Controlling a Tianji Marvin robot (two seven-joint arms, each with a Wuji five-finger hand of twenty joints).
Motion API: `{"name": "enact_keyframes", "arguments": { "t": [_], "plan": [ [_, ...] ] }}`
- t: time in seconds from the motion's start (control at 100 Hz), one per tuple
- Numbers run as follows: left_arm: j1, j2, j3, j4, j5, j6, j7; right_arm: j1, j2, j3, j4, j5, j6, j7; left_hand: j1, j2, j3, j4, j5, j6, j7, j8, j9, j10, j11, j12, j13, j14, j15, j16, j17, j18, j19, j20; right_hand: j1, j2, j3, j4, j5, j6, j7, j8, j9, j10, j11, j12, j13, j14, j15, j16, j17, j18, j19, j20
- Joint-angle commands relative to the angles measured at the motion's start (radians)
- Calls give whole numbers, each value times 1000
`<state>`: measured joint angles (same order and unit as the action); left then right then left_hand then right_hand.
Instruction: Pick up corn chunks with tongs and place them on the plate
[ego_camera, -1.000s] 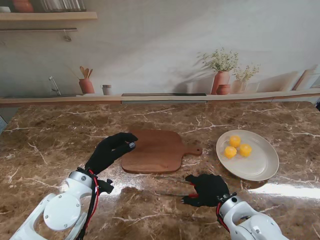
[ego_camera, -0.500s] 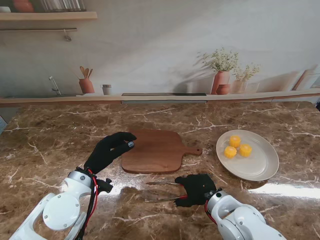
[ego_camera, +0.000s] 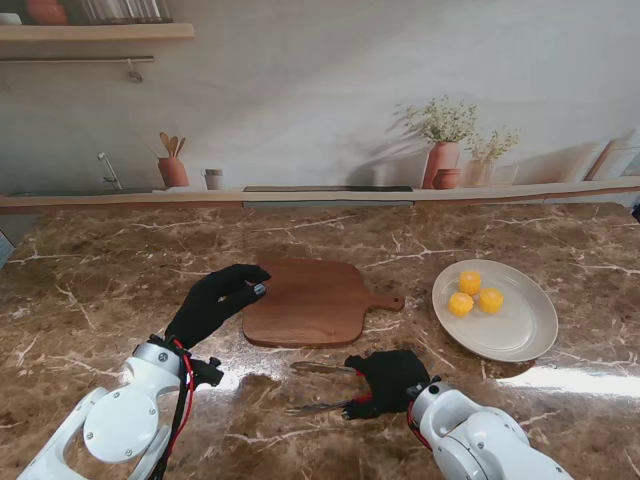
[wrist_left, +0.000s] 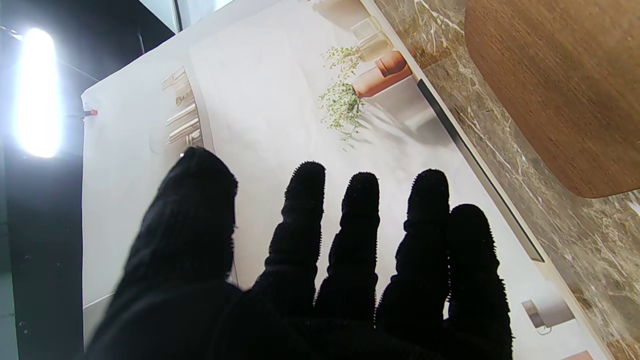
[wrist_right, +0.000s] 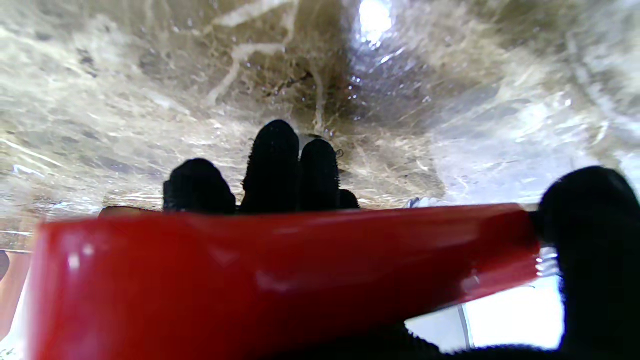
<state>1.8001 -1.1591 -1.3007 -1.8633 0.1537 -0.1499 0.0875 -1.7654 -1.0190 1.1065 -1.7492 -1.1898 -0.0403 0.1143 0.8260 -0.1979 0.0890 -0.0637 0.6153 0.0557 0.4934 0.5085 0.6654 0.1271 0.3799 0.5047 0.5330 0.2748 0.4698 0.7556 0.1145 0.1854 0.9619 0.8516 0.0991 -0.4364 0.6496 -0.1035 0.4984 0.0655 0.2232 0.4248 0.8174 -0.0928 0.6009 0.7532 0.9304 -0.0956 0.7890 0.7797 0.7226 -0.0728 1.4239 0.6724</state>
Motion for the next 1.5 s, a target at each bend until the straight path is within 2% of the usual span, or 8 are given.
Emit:
{"name": "enact_keyframes", "arguments": {
  "t": [0.0,0.27,0.53,0.74,0.87,1.2,1.37,1.49],
  "plan": [
    [8,0,2,-2,4,-2,4,-17,2,0,3,2,8,27,4,32,-40,39,-29,-19,-18,3,-19,-33,-17,-6,-21,-21,-21,-14,-17,-72,-27,-3,-34,23,17,42,-14,-35,-8,21,-54,10,-185,-108,-33,27,-62,-31,-39,16,-44,35],
    [12,-1,1,-4,6,-5,10,-41,0,22,-25,-5,9,27,3,31,-40,39,-28,-18,-17,3,-19,-33,-18,-6,-22,-20,-21,-14,-18,-70,-27,-2,-73,48,18,40,-58,-23,-39,31,-137,28,-285,-206,-146,75,-329,-176,-170,72,-253,38],
    [10,-1,4,-7,7,-5,9,-75,-6,60,-91,0,17,28,4,30,-39,39,-27,-14,-17,3,-19,-31,-17,-5,-23,-19,-22,-14,-20,-70,-27,-2,-93,74,13,39,-86,-20,-57,30,-171,33,-318,-238,-176,80,-381,-208,-198,73,-300,33],
    [6,-2,11,-5,7,-3,12,-102,-25,97,-129,35,31,-89,2,31,-41,39,-29,-16,-20,2,-21,-33,-20,-6,-31,-20,-27,-16,-26,-70,-35,-6,-84,97,-2,40,-79,-30,-60,34,-167,29,-322,-253,-197,71,-417,-231,-256,96,-399,12],
    [-3,-3,23,3,14,-7,20,-97,-40,128,-132,105,14,-162,1,32,-42,39,-29,-19,-21,1,-23,-37,-22,-7,-36,-27,-33,-19,-38,-73,-53,-16,-73,101,-10,43,-73,-33,-62,36,-167,30,-329,-263,-204,70,-459,-264,-283,113,-496,-26],
    [-20,-5,57,53,75,-33,54,-20,-61,187,-19,211,-107,-277,-7,40,-53,40,-38,-35,-52,-20,-59,-62,-59,-34,-86,-71,-134,-97,-141,-97,-205,-136,-82,110,14,65,-57,-42,-69,16,-170,43,-465,-459,-254,83,-642,-481,-322,99,-667,-218],
    [-32,-2,63,91,124,-57,63,17,-69,197,36,271,-163,-297,-17,51,-74,41,-33,-44,-187,-156,-129,-108,-174,-191,-159,-150,-311,-315,-165,-123,-308,-251,-71,118,46,103,-56,-44,-77,-3,-191,52,-496,-536,-311,73,-681,-555,-381,72,-779,-356],
    [-45,3,66,117,159,-80,58,46,-77,197,77,328,-209,-312,-56,57,-94,44,-87,-38,-301,-272,-238,-143,-209,-284,-268,-226,-370,-404,-156,-170,-461,-382,-112,137,43,97,-66,-34,-91,-20,-226,59,-515,-575,-349,53,-696,-586,-404,31,-805,-411]
  ]
}}
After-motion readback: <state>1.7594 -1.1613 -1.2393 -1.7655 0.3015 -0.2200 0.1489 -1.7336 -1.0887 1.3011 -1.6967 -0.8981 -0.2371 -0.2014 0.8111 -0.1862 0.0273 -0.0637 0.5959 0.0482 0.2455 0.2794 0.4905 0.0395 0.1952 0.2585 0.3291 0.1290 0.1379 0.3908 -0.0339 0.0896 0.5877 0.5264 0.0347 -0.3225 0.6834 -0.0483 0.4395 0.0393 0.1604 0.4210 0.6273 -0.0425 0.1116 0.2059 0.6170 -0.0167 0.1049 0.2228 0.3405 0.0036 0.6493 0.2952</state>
